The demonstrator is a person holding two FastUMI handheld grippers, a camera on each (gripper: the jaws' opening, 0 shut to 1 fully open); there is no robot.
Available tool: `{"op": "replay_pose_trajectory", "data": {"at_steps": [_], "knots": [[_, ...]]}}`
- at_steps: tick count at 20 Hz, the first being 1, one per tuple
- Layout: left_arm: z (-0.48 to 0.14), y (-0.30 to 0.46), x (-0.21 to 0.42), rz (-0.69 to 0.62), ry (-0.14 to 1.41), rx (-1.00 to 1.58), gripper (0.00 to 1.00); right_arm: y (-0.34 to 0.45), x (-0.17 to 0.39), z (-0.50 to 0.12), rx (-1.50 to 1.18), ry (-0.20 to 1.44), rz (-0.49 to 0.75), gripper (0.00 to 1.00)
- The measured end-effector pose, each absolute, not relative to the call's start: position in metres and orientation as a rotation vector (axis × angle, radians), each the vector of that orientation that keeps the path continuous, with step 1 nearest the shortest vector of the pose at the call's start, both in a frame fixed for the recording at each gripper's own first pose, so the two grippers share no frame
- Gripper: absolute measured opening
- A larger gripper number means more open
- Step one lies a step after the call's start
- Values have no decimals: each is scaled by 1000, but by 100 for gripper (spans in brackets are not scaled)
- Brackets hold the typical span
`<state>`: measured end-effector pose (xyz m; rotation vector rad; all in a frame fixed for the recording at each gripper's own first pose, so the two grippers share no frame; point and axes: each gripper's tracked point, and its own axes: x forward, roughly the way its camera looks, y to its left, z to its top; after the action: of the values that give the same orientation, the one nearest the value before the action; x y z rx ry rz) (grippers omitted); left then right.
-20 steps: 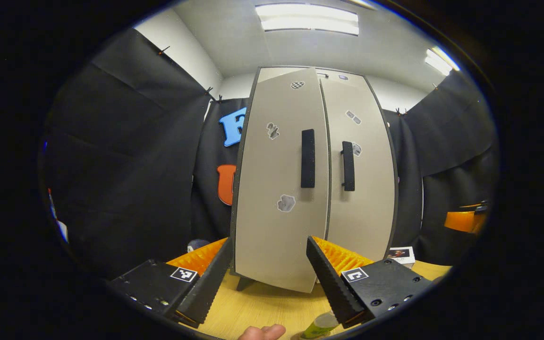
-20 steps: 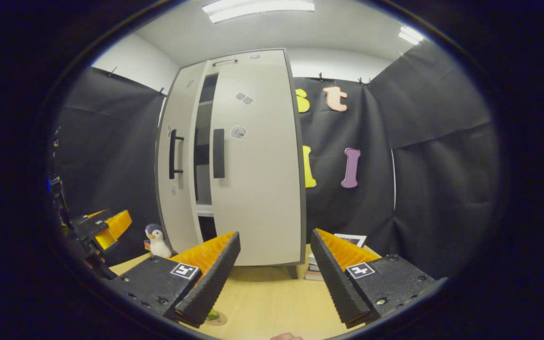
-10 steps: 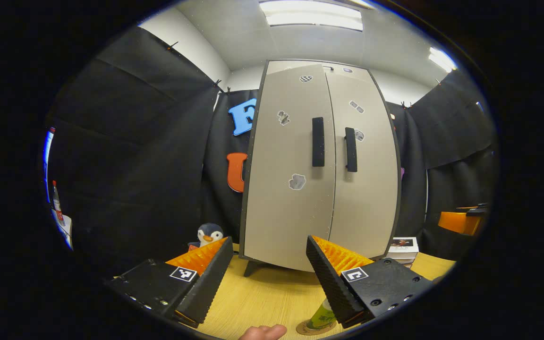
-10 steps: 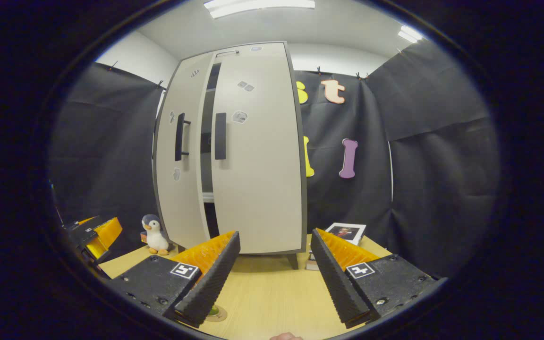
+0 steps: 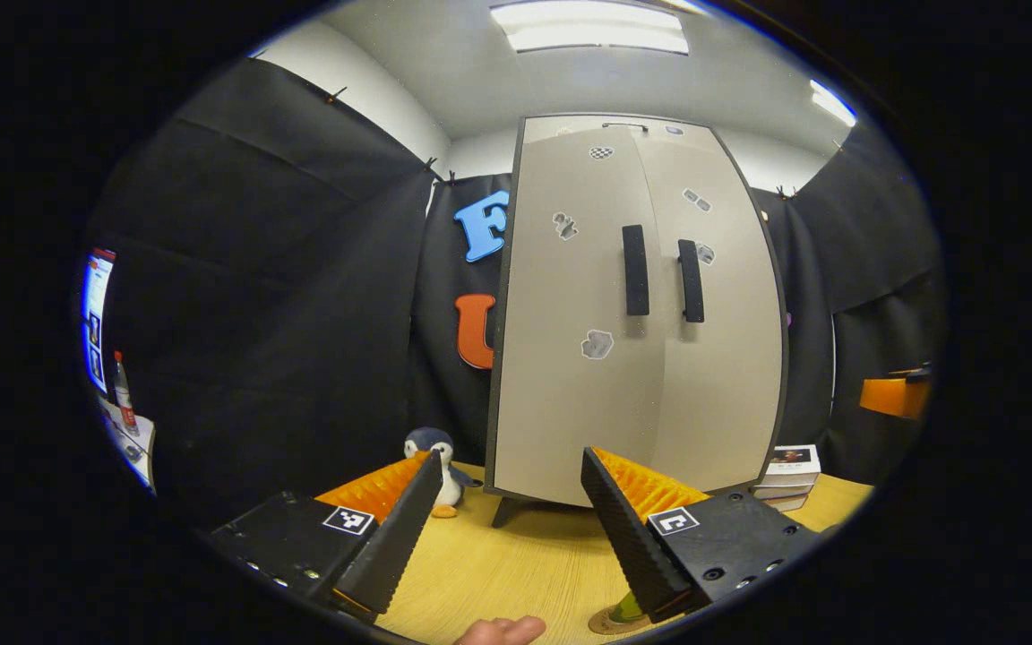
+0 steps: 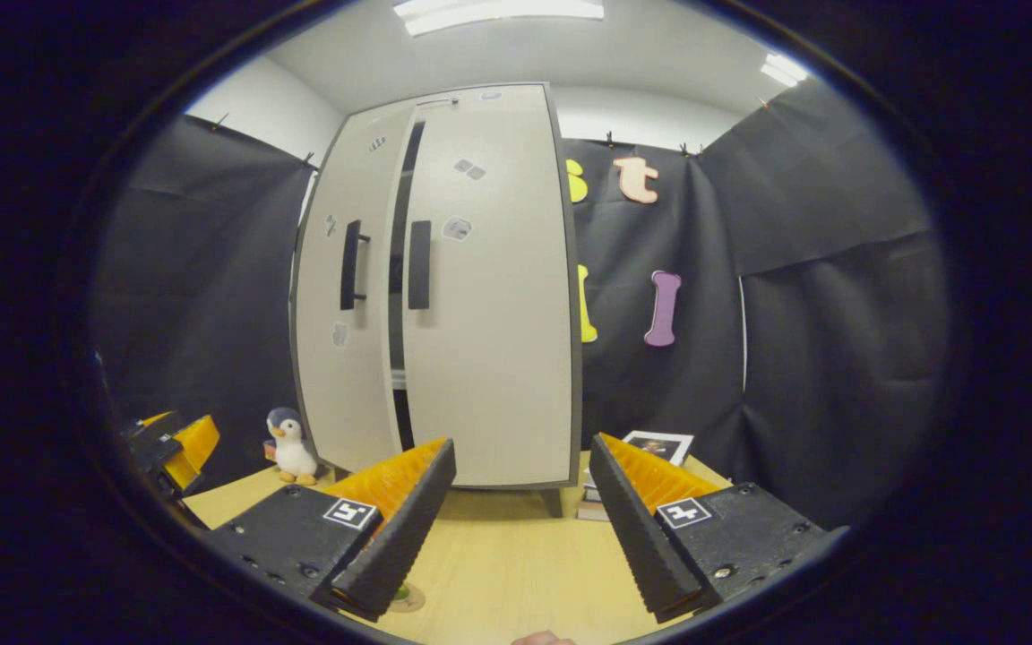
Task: Grasp the bottle in the cabinet with the left hand and place it on the coaster, then close the right door with the right hand and the left door with the left hand.
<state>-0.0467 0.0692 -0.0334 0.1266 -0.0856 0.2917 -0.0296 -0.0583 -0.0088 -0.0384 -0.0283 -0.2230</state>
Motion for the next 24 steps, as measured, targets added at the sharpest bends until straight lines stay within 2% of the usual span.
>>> {"op": "replay_pose_trajectory", "data": {"at_steps": [1,2,7,8,9,11,15,16,17,19,20,21,24], "knots": [[-35,69,-47,289,-81,122,99,-58,-31,-10,-33,-27,-225,99],[-35,67,-47,285,-78,117,95,-59,-31,-10,-33,-24,-229,99],[-32,65,-49,281,-84,120,95,-57,-34,-7,-39,-32,-224,99],[-31,64,-48,277,-88,114,99,-57,-34,-6,-39,-35,-226,99],[-31,63,-47,274,-91,108,95,-58,-35,-8,-35,-34,-227,99],[-31,64,-47,277,-90,104,95,-58,-35,-11,-18,-26,-225,99],[-29,65,-49,278,-96,105,95,-58,-36,-12,-16,-16,-226,99],[-30,65,-49,278,-92,104,100,-58,-35,-12,-9,-14,-221,99],[-31,66,-49,278,-89,101,95,-58,-35,-14,0,-12,-218,99],[-31,66,-49,278,-87,97,95,-56,-35,-15,10,-10,-216,99],[-32,66,-49,279,-86,97,100,-55,-34,-15,11,-7,-215,99],[-34,68,-48,284,-76,98,95,-54,-35,-15,10,-5,-213,99],[-35,70,-47,289,-61,93,95,-53,-32,-17,21,0,-208,99]]}}
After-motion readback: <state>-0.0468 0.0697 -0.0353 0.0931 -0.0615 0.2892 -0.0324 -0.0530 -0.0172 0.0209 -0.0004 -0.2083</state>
